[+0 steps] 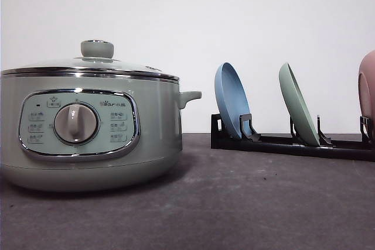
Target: Transfer potato from steamer to green plate
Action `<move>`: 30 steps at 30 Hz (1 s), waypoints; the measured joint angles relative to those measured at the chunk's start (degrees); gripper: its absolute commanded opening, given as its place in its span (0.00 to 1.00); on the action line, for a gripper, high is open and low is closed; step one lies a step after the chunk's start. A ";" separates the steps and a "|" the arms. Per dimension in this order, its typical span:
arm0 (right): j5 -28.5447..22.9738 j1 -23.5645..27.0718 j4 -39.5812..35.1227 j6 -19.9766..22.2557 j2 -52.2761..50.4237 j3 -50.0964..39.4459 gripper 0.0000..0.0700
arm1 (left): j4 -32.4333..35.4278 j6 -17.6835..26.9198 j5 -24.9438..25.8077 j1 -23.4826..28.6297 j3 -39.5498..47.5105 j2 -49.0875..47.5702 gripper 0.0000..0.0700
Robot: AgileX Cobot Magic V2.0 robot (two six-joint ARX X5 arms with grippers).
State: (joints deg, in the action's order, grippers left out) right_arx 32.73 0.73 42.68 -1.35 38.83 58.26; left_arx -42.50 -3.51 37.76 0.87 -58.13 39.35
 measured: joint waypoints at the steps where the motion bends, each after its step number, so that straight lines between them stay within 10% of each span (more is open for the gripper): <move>1: 0.00 0.00 0.02 -0.04 0.00 0.00 0.81 | 0.00 0.00 0.00 0.02 0.00 0.00 0.85; 16: -1.36 0.00 -2.11 -5.57 3.00 0.49 0.81 | -0.15 0.00 0.00 0.02 0.00 0.00 0.85; 30: -3.13 0.00 -3.62 -9.27 27.53 19.27 0.78 | -0.15 0.00 0.00 0.02 0.00 0.00 0.85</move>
State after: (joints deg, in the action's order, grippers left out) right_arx 29.60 0.73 39.06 -10.61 66.36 77.53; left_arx -42.65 -3.51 37.76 0.89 -58.13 39.35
